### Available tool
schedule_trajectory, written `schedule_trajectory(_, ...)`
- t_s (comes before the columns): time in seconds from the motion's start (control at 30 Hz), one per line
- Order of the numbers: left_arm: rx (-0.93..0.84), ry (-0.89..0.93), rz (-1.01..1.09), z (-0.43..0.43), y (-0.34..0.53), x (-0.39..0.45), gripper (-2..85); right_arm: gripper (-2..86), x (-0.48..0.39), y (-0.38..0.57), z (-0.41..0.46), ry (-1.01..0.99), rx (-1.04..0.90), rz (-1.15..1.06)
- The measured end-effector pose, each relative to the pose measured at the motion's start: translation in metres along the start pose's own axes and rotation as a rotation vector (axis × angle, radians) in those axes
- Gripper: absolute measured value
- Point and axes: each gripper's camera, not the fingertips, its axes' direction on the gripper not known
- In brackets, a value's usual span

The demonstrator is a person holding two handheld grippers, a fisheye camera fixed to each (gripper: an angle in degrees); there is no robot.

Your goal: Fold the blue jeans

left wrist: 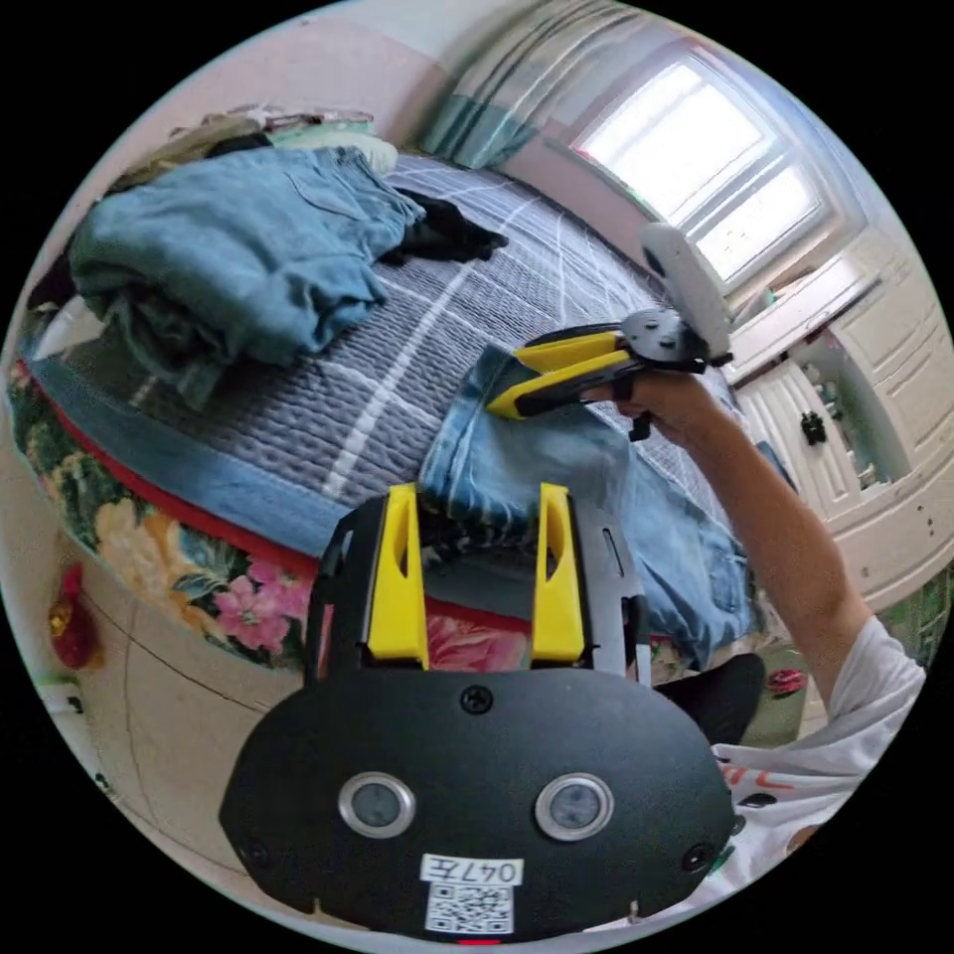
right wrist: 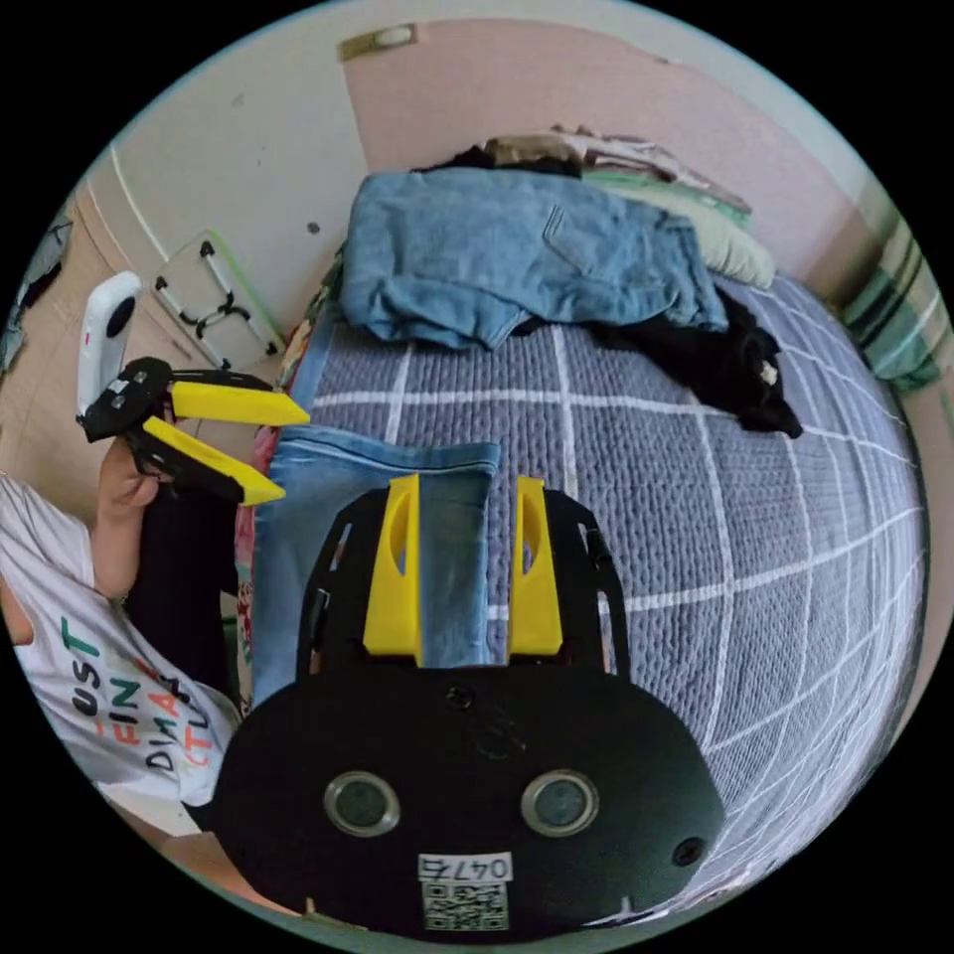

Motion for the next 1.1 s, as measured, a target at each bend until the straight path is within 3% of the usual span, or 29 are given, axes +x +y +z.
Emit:
schedule_trajectory(0.13, -0.042, -0.118, 0.092, 0.022, 0.003, 0.025, 7.1, 0.9, -0.023, 0.009, -0.001, 0.069, 0.014, -0.14)
schedule_trajectory(0.27, 0.11, -0.2, 0.208, 0.018, 0.024, 0.065, 5.2, 0.2, -0.059, 0.049, -0.04, 0.308, 0.191, -0.379)
schedule_trajectory(0.33, 0.176, -0.236, 0.235, 0.016, 0.034, 0.078, 5.1, 0.1, -0.05, 0.067, -0.061, 0.328, 0.299, -0.376)
schedule_trajectory(0.47, 0.176, -0.242, 0.228, 0.028, 0.044, 0.089, 4.9, 0.1, -0.001, 0.096, -0.083, 0.07, 0.438, -0.265)
schedule_trajectory(0.63, 0.204, -0.215, 0.271, 0.036, 0.067, 0.116, 4.7, 0.1, 0.009, 0.142, -0.107, -0.083, 0.515, -0.311)
schedule_trajectory(0.83, 0.25, -0.104, 0.486, 0.05, 0.102, 0.195, 4.7, 0.1, 0.002, 0.228, -0.155, -0.033, 0.515, -0.347)
schedule_trajectory(1.1, 0.11, 0.088, 0.718, 0.11, 0.13, 0.314, 5.8, 0.6, -0.002, 0.35, -0.209, -0.035, 0.359, -0.291)
